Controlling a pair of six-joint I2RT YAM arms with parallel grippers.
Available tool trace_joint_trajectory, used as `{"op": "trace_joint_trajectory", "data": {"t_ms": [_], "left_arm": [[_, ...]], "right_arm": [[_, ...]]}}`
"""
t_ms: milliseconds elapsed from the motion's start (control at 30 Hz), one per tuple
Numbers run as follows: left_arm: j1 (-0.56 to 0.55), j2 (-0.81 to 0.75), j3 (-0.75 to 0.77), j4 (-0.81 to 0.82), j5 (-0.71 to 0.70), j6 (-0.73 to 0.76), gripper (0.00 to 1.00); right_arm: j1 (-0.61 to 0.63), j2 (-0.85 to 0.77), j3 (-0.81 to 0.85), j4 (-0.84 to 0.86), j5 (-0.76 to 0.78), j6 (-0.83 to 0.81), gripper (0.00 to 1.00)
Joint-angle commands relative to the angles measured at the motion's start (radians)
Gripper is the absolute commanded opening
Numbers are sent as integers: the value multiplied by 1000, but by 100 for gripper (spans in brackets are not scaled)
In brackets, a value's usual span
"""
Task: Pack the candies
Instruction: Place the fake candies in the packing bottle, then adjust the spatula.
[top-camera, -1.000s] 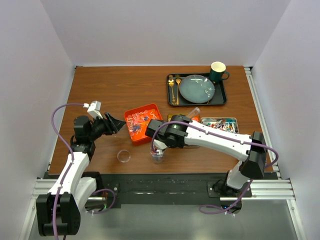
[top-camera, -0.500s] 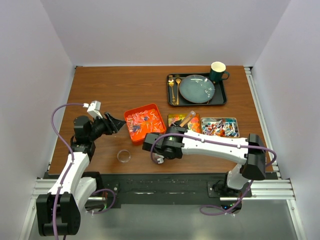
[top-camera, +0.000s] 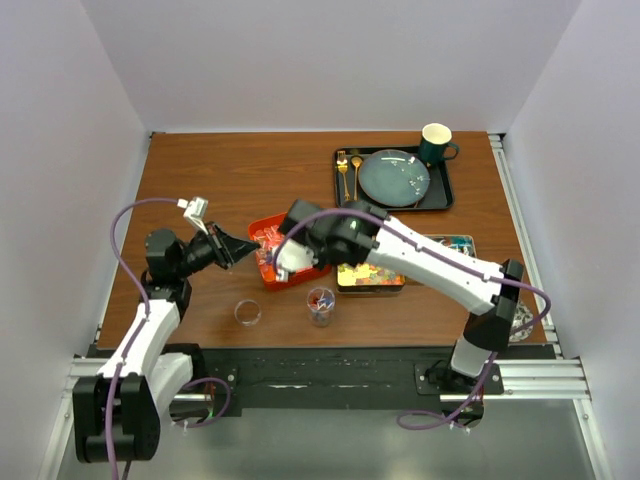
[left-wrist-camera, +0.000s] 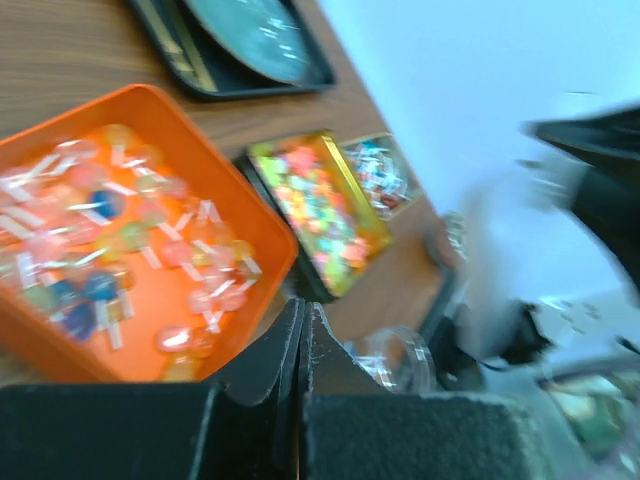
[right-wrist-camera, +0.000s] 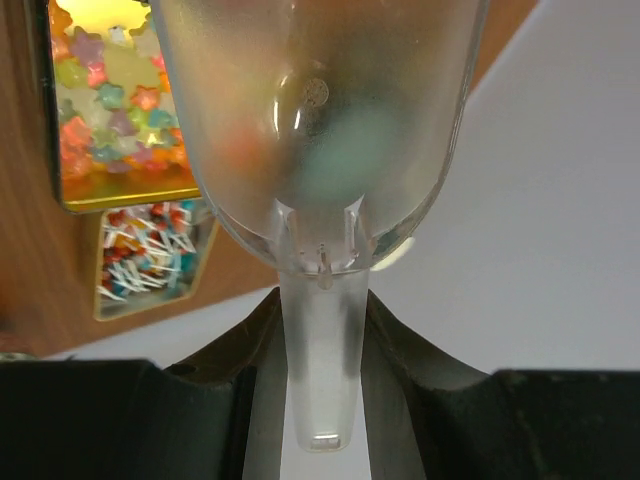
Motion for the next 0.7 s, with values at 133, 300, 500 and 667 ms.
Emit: {"op": "trace_joint_trajectory", "data": {"t_ms": [133, 300, 500, 667], "left_arm": [[-9, 165, 189, 122, 291, -73, 0], [-24, 260, 262, 41, 287, -17, 0], [-35, 357, 330, -125, 264, 138, 0], [-37, 435, 361, -134, 262, 174, 0]], "right_arm": [[-170, 120, 25, -49, -307, 126, 0], [-182, 207, 118, 3, -368, 160, 0], [-182, 244, 281, 26, -443, 200, 0], [-182, 179, 335, 20, -560, 245, 0]]}}
